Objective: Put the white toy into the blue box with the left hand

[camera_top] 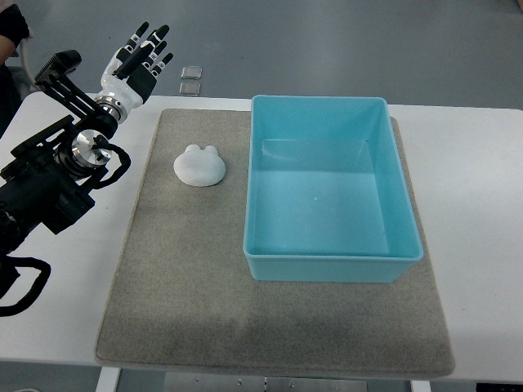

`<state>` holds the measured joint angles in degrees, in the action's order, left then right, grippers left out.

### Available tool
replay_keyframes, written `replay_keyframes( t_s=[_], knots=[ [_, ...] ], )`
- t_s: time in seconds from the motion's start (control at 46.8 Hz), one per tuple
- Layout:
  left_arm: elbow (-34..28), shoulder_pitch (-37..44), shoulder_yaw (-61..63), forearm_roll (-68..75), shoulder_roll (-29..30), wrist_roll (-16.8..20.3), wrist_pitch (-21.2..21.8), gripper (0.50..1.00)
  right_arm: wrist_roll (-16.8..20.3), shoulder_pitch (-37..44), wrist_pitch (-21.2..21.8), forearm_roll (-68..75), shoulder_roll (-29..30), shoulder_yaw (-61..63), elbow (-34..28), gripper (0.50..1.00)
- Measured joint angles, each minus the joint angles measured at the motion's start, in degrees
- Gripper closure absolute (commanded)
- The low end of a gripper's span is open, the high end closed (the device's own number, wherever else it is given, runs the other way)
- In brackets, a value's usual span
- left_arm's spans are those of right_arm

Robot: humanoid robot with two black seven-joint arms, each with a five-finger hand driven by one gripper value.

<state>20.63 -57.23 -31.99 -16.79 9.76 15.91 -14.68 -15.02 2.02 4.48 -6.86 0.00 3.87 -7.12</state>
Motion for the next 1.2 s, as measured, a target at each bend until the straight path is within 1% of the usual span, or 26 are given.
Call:
replay_keyframes(
  t_s=[0.641,0.79,1.025,1.196],
  knots=[
    [0.04,0.12,0.31,0.18,0.02,0.00,0.36,0.508,0.02,0.00,0.00,0.00,0.00,0.00,0.00,0.564],
    [0.15,1.29,0.65,0.18,0.10,0.00,0.28,0.508,0.02,0.00,0.00,0.00,0.00,0.00,0.00,0.564],
    [0.46,1.17,1.31,0.83,1.33,-0.21,0.25,0.510,0.01,0.00,0.00,0.00,0.00,0.00,0.00,0.564],
    [1.22,0.15,3.96,4.34,2.66,-0.36,0.64,0.510,0.01,0.00,0.00,0.00,0.00,0.00,0.00,0.564]
  ],
)
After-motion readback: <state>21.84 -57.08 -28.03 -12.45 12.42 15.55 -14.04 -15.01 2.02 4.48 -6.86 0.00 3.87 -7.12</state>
